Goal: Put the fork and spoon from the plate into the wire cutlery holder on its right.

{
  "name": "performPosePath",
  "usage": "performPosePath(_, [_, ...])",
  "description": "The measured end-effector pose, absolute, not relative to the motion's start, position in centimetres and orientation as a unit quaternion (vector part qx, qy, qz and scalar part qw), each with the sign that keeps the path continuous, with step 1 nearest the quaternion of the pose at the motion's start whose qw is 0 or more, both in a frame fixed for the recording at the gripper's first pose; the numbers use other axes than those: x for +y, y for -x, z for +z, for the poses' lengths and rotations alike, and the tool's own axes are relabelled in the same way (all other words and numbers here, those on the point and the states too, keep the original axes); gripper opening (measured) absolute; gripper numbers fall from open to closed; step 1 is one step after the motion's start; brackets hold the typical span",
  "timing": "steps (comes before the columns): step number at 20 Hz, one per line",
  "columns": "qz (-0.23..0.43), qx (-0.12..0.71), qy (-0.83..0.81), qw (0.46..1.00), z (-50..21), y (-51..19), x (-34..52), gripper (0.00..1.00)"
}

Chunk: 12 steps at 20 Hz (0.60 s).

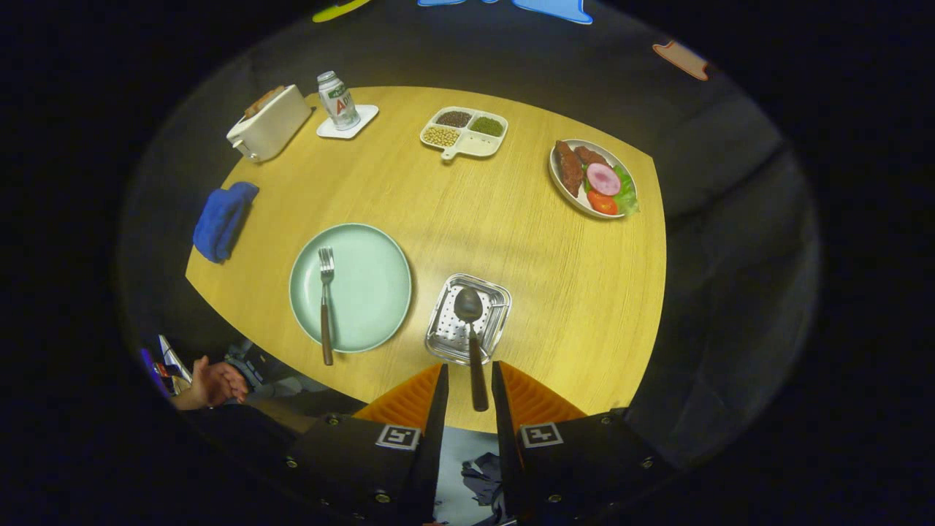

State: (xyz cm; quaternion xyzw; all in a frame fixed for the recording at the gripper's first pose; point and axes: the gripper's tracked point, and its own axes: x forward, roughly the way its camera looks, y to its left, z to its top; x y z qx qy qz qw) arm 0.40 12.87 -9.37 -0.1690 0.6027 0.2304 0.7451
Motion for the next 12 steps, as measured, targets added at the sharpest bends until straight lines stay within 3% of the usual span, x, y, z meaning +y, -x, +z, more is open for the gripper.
performPosePath(1, [0.236,0.594,0.166,0.751,-8.9,0.1,13.5,0.50])
performPosePath(2, [0.242,0.588,0.164,0.754,-8.7,0.9,14.2,0.56])
performPosePath(12, [0.295,0.596,0.143,0.733,-12.8,7.4,22.8,0.57])
